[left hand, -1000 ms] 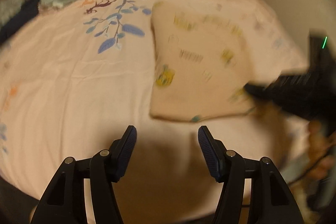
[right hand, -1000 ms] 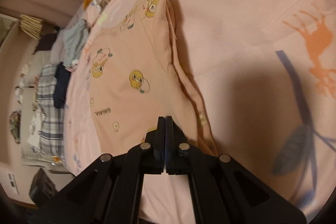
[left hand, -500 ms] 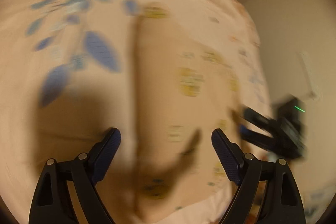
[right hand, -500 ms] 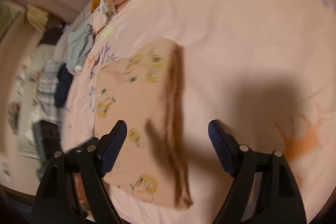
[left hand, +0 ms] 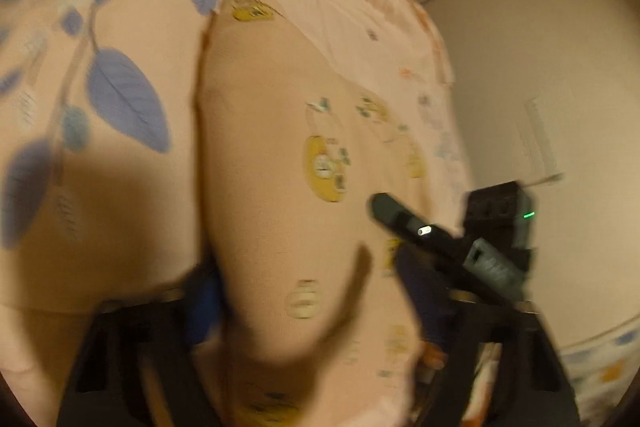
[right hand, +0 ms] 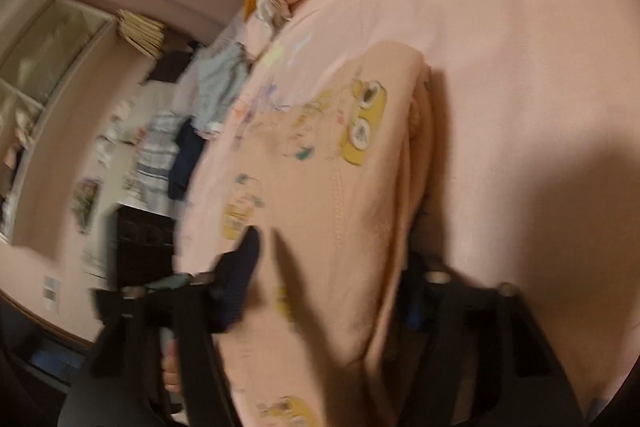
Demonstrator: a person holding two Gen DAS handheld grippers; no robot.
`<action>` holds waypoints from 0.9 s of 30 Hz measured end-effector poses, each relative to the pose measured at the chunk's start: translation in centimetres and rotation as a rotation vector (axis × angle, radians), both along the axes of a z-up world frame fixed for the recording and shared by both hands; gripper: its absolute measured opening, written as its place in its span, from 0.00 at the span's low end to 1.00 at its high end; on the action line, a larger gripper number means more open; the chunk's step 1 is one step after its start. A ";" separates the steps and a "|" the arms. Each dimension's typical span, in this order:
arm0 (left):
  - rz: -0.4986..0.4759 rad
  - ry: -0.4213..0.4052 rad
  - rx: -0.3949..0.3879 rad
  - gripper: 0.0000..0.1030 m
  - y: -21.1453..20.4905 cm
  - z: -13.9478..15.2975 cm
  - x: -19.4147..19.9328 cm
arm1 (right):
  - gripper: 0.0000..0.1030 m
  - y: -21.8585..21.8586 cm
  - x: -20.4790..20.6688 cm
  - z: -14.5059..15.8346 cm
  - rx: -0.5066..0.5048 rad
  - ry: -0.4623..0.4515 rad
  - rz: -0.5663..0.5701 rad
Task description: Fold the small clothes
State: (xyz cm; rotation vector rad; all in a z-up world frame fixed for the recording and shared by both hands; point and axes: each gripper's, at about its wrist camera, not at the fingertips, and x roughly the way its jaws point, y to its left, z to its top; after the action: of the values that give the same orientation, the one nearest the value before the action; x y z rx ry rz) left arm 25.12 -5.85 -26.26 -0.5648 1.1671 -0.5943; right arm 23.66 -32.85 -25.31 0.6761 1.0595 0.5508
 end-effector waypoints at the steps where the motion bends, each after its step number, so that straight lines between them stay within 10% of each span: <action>1: -0.001 -0.026 0.037 0.54 -0.3 0.2 -0.1 | 0.30 -0.7 0.1 -0.4 0.019 0.010 -0.011; 12: 0.021 -0.167 0.211 0.33 -2.4 1.9 -0.8 | 0.24 -0.5 -0.6 0.8 -0.086 -0.021 -0.088; 22: 0.018 -0.302 0.075 0.30 -1.4 8.8 -3.1 | 0.22 0.5 -4.0 11.1 -0.047 -0.294 -0.099; 27: 0.091 -0.527 0.345 0.30 -1.6 14.1 -6.0 | 0.22 1.9 -4.8 13.2 -0.010 -0.329 -0.080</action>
State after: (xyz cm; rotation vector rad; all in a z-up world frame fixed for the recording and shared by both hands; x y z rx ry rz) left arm 19.13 -7.50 -12.18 -0.1469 0.7146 -0.4148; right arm 18.84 -30.99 -12.14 0.5918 0.7241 0.5650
